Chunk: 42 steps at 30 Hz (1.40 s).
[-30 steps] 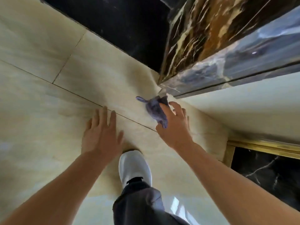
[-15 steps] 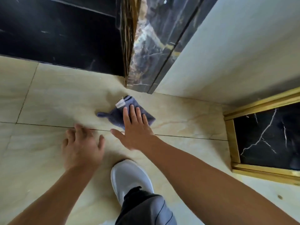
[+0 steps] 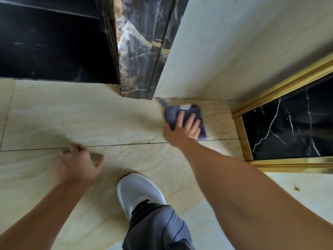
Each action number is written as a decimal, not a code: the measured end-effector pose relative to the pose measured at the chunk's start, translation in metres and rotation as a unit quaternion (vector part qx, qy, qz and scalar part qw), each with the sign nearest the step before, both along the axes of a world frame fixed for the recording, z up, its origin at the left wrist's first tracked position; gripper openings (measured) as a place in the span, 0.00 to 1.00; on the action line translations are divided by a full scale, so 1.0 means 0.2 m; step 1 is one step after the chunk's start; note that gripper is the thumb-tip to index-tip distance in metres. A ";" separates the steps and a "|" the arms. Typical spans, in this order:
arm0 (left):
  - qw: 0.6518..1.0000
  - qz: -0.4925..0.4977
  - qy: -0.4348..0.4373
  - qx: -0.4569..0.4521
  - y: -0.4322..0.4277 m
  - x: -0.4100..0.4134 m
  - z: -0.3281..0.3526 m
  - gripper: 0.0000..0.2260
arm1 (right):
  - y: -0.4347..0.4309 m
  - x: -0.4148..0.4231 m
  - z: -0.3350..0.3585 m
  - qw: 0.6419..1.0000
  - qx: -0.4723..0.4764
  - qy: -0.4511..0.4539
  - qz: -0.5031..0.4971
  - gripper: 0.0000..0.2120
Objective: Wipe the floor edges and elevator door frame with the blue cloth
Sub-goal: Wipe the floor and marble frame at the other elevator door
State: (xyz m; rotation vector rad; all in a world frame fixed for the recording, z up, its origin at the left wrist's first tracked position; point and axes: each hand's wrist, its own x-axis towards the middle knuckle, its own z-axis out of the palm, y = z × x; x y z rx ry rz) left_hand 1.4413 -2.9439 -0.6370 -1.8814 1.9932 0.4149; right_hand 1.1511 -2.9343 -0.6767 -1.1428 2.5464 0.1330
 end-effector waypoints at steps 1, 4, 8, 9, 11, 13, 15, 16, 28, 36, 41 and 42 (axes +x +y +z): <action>1.000 -0.004 0.001 0.002 -0.01 0.01 -0.01 0.30 | -0.03 0.15 0.00 0.997 -0.045 0.015 0.064 0.37; 0.998 0.018 0.059 -0.015 0.00 0.02 -0.03 0.28 | -0.14 0.64 0.01 0.942 -0.037 -0.090 0.320 0.30; 0.986 0.050 0.153 -0.037 0.08 0.03 -0.06 0.35 | -0.19 0.92 -0.01 0.878 0.008 -0.099 0.467 0.25; 0.987 0.055 0.146 -0.031 0.09 0.05 -0.05 0.36 | -0.18 0.87 -0.02 0.876 -0.005 -0.085 0.474 0.25; 0.990 0.052 0.130 -0.007 0.10 0.06 -0.06 0.35 | -0.16 0.62 -0.02 0.902 -0.021 -0.047 0.428 0.26; 0.992 0.042 0.122 -0.007 0.10 0.07 -0.07 0.35 | -0.13 0.29 -0.01 0.948 -0.025 -0.001 0.317 0.27; 0.992 0.035 0.121 -0.011 0.08 0.07 -0.07 0.34 | -0.10 -0.04 0.01 0.983 0.014 0.007 0.183 0.28; 0.992 0.034 0.118 -0.007 0.08 0.07 -0.06 0.33 | -0.08 -0.17 0.02 0.993 0.044 -0.009 0.105 0.28; 0.976 0.111 0.186 -0.006 0.06 0.04 -0.13 0.25 | -0.19 0.82 0.09 0.883 0.035 -0.095 0.459 0.27; 0.999 0.011 0.042 -0.014 0.03 0.09 -0.15 0.33 | -0.03 0.12 0.02 0.976 -0.025 0.010 0.215 0.27; 0.998 0.013 0.056 -0.011 0.03 0.11 -0.20 0.35 | -0.06 -0.03 0.02 0.990 0.051 -0.041 -0.124 0.29; 0.998 0.015 0.060 -0.010 0.03 0.12 -0.22 0.35 | -0.09 0.04 0.03 0.989 0.043 -0.047 -0.134 0.30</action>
